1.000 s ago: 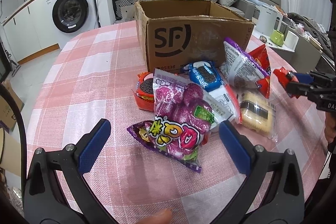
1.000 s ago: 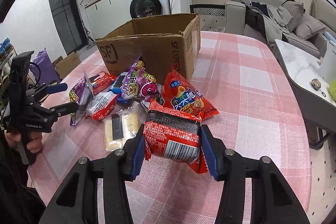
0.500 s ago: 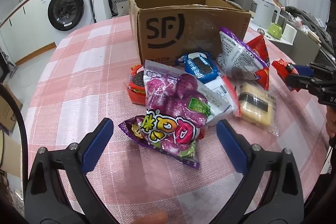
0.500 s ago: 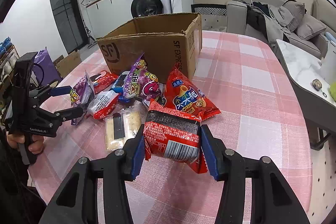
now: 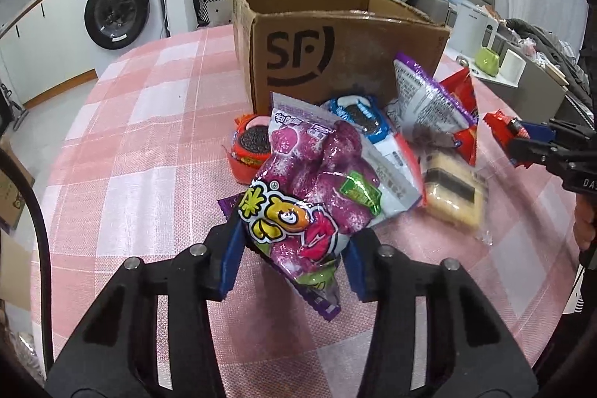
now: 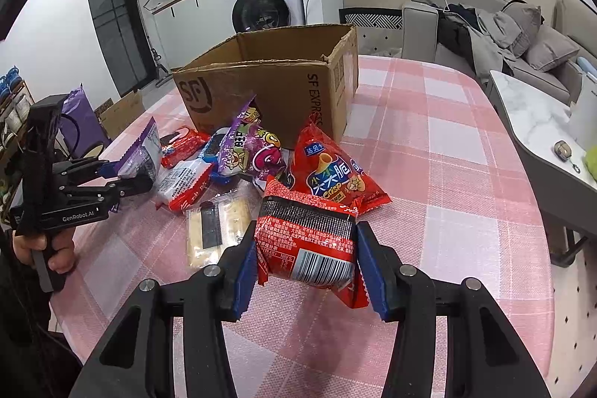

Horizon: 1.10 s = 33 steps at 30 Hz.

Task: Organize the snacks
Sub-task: 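Grasp the purple candy bag with the left gripper while the right lifts the red packet, then carry both held packets over the box and lower them inside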

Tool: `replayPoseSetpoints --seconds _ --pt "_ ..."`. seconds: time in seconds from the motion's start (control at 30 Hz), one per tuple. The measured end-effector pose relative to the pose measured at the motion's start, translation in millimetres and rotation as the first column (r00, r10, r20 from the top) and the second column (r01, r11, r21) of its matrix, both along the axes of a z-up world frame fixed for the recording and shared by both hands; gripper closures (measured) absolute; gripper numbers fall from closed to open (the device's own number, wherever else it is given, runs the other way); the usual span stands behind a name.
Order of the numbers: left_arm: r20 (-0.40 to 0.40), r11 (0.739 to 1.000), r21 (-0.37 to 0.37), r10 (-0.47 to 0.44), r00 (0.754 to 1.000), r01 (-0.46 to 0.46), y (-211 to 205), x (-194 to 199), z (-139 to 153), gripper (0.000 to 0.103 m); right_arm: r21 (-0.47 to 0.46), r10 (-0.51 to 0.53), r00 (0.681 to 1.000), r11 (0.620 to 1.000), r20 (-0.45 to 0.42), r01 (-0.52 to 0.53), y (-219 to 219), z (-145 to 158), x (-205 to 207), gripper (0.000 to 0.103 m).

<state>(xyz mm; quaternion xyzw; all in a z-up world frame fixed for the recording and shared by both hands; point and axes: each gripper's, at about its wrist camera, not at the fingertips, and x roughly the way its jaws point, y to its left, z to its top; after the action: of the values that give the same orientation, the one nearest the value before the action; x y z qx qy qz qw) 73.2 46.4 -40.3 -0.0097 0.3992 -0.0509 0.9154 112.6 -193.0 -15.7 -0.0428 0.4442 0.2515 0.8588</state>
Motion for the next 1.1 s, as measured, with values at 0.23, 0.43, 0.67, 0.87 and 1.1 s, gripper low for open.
replayPoseSetpoints --seconds 0.23,0.43,0.67,0.87,1.1 --pt "0.02 1.0 -0.026 -0.005 1.0 0.006 0.9 -5.6 7.6 0.06 0.005 -0.006 1.0 1.0 0.006 0.006 -0.7 2.4 0.6 0.053" --pt "0.038 0.998 -0.056 0.011 0.999 -0.009 3.4 -9.0 18.7 0.06 0.024 -0.009 1.0 1.0 0.026 0.008 -2.3 7.7 -0.7 0.053" --pt "0.07 0.998 -0.069 0.018 0.997 -0.013 4.8 -10.8 34.1 0.06 0.044 -0.011 0.998 0.999 0.065 0.008 -3.5 20.6 -3.1 0.053" --pt "0.088 0.997 -0.072 0.029 0.996 -0.023 6.3 -12.6 43.4 0.06 0.063 -0.017 0.996 0.998 0.089 0.012 -5.7 30.6 -5.2 0.053" --pt "0.11 0.996 -0.088 0.044 0.993 -0.034 7.6 -5.3 62.3 0.06 0.089 -0.016 0.994 0.996 0.111 0.006 -3.4 39.6 -6.5 0.053"
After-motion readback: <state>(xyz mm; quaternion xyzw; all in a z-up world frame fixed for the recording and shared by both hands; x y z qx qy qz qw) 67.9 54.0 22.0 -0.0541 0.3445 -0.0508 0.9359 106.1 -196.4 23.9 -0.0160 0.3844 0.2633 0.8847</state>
